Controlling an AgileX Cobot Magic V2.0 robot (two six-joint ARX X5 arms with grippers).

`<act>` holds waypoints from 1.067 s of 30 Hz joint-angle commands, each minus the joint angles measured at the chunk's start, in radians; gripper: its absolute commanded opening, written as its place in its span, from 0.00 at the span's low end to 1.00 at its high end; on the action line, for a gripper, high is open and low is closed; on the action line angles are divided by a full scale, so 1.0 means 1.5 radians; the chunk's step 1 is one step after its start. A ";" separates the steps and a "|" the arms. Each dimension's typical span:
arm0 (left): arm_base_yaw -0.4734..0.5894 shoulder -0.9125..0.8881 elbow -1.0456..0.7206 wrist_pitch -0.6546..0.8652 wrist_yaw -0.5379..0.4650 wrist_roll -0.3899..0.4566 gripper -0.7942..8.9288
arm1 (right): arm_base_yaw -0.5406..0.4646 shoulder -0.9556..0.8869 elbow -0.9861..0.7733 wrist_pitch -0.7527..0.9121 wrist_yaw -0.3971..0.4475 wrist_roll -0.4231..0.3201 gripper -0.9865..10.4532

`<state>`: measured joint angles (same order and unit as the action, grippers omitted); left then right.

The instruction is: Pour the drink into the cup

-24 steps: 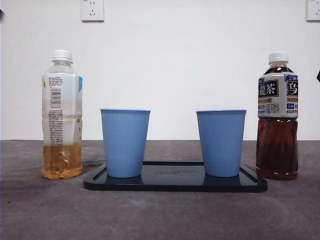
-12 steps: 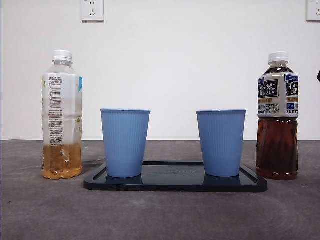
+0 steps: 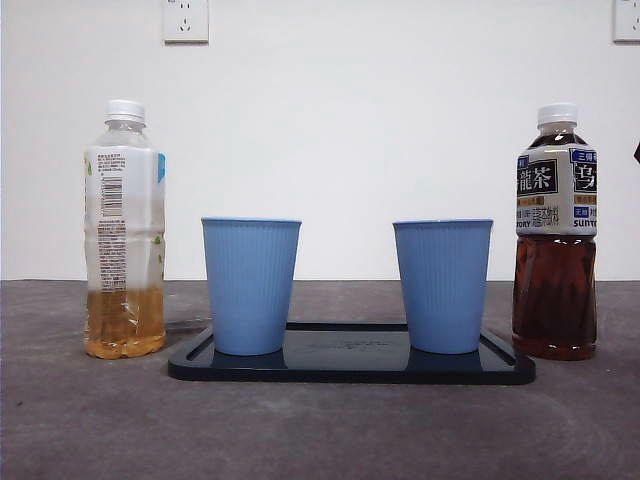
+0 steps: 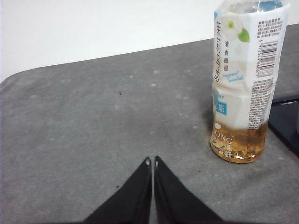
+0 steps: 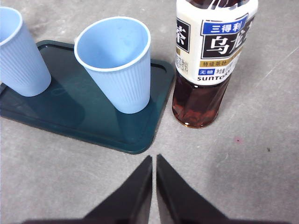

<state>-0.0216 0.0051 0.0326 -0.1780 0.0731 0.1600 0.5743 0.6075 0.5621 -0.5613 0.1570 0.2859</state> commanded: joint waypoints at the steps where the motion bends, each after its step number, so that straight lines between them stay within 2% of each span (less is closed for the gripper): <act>1: 0.002 -0.001 -0.014 -0.004 -0.002 0.008 0.09 | 0.004 0.003 0.011 0.005 0.001 0.007 0.09; 11: 0.002 -0.001 -0.014 -0.004 -0.002 0.008 0.09 | 0.004 0.003 0.011 0.005 0.001 0.007 0.09; 12: 0.002 -0.001 -0.014 -0.004 -0.002 0.008 0.09 | 0.004 0.003 0.011 0.004 0.002 -0.013 0.09; 13: 0.002 -0.001 -0.014 -0.004 -0.002 0.008 0.09 | 0.004 0.003 0.011 0.004 0.008 -0.062 0.09; 14: 0.002 -0.001 -0.014 -0.004 -0.002 0.008 0.09 | 0.004 -0.001 0.011 0.004 0.018 -0.081 0.09; 18: 0.002 -0.001 -0.014 -0.004 -0.002 0.008 0.09 | -0.021 -0.042 0.011 0.004 0.018 -0.082 0.09; 21: 0.002 -0.001 -0.014 -0.004 -0.002 0.007 0.09 | -0.118 -0.101 0.006 0.011 0.013 -0.068 0.09; 27: 0.002 -0.001 -0.014 -0.004 -0.002 0.008 0.09 | -0.336 -0.269 -0.116 0.177 0.013 -0.098 0.09; 32: 0.002 -0.001 -0.014 -0.004 -0.002 0.008 0.09 | -0.428 -0.365 -0.263 0.331 -0.003 -0.109 0.09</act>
<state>-0.0216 0.0051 0.0326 -0.1780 0.0731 0.1665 -0.0624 0.0685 0.1783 -0.0853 0.1577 0.1341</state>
